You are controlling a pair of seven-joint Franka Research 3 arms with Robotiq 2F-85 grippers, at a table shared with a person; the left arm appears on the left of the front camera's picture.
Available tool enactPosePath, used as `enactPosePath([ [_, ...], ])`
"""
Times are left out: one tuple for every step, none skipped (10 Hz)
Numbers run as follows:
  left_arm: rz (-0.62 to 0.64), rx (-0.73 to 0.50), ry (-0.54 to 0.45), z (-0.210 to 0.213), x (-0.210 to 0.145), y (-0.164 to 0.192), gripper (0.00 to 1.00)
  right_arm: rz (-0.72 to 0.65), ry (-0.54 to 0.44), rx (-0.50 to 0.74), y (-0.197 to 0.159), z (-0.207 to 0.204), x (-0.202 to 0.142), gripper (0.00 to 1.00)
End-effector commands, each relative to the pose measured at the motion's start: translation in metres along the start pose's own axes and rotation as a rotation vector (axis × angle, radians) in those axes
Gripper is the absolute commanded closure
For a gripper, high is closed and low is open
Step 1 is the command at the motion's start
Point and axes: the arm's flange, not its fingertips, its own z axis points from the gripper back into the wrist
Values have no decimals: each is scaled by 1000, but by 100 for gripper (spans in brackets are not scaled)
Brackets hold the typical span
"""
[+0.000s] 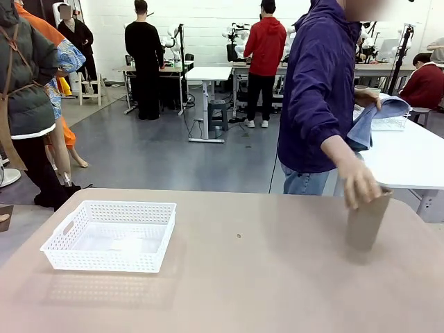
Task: Clean and organize the cups into the basket.
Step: Pick up the Organizing basket and move it to the center of the table, then pick up the Reusable plastic cup from the right side of the table and place it inside the Organizing basket.
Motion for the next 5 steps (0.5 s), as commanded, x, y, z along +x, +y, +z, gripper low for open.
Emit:
enactPosePath([
  [-11,-12,-6,2,-1,-1,0,15,-1,9,0,1,0,0],
  [-11,-12,-6,2,-1,-1,0,15,-1,9,0,1,0,0],
  [-11,-12,-6,2,-1,-1,0,15,-1,9,0,1,0,0],
  [-11,-12,-6,2,-1,-1,0,15,-1,9,0,1,0,0],
  [-11,-12,-6,2,-1,-1,0,15,-1,9,0,1,0,0],
])
